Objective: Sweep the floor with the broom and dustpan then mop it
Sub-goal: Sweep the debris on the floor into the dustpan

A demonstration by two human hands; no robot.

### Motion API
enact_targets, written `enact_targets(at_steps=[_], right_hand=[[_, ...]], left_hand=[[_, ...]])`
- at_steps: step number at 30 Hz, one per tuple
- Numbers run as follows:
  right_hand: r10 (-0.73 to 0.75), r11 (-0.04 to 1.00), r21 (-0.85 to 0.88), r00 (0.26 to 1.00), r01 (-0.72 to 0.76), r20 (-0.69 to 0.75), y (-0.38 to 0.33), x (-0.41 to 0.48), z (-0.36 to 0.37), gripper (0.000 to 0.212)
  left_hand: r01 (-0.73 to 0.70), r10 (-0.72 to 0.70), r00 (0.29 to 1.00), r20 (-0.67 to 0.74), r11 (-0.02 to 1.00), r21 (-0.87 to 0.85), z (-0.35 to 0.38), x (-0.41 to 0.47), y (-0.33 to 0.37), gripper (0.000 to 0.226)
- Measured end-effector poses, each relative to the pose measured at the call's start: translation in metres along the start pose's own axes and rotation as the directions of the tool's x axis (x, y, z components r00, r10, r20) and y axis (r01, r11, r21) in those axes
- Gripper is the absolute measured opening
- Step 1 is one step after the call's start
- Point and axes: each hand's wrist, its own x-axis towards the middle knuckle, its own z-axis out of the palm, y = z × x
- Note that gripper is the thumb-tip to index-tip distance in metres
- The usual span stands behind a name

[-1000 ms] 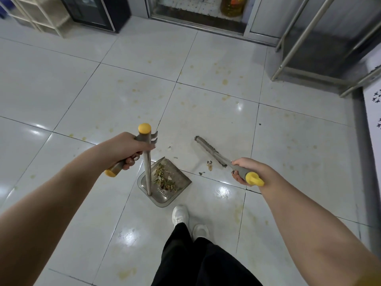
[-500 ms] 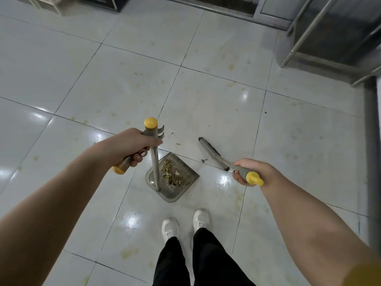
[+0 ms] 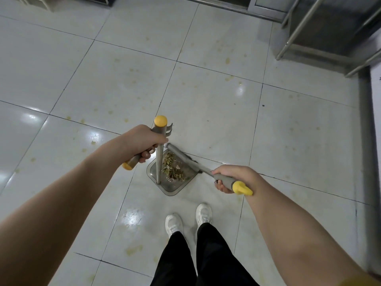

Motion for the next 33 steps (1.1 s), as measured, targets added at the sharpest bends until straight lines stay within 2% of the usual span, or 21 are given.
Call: enact_targets(at_steps=[4, 8, 11, 15, 18, 21, 24, 27, 33], right_hand=[[0.035, 0.995, -0.093, 0.997, -0.028, 0.072, -0.007, -0.021, -0.011, 0.041], [0.001, 1.0, 0.022, 1.0, -0.002, 0.029, -0.013, -0.042, -0.041, 0.04], [-0.022, 1.0, 0.011, 1.0, 0.023, -0.017, -0.016, -0.049, -0.049, 0.039], [-0.075, 0.997, 0.001, 0.996, 0.075, -0.057, -0.02, -0.038, -0.03, 0.034], [-0.124, 0.989, 0.069, 0.988, 0.13, -0.088, -0.014, -0.021, -0.011, 0.027], [-0.091, 0.99, 0.103, 0.994, 0.097, -0.059, 0.0, -0.008, 0.004, 0.028], [-0.004, 1.0, -0.031, 1.0, 0.004, -0.013, 0.008, -0.006, 0.011, 0.033], [0.024, 0.995, -0.1, 0.999, -0.021, 0.028, 0.0, -0.021, 0.002, 0.038], [0.007, 0.988, -0.152, 0.999, -0.014, -0.05, -0.027, -0.059, -0.037, 0.041]], left_hand=[[0.011, -0.011, 1.0, 0.002, 1.0, 0.01, -0.007, -0.003, -0.009, 0.034], [0.013, -0.013, 1.0, 0.007, 1.0, 0.01, -0.008, -0.006, -0.014, 0.034], [0.005, -0.005, 1.0, 0.017, 1.0, 0.002, -0.007, -0.006, -0.015, 0.033], [0.003, -0.003, 1.0, 0.01, 1.0, -0.011, -0.008, -0.004, -0.018, 0.032], [0.009, -0.009, 1.0, -0.007, 0.998, -0.064, -0.008, -0.003, -0.022, 0.032], [0.018, -0.022, 0.999, -0.029, 0.99, -0.139, -0.002, -0.002, -0.026, 0.031], [0.03, -0.031, 1.0, -0.001, 0.988, -0.153, 0.014, -0.003, -0.03, 0.032], [0.031, -0.028, 0.999, 0.023, 0.992, -0.123, 0.022, -0.004, -0.033, 0.03], [0.075, -0.078, 0.997, -0.014, 0.986, -0.148, 0.01, -0.003, -0.041, 0.029]])
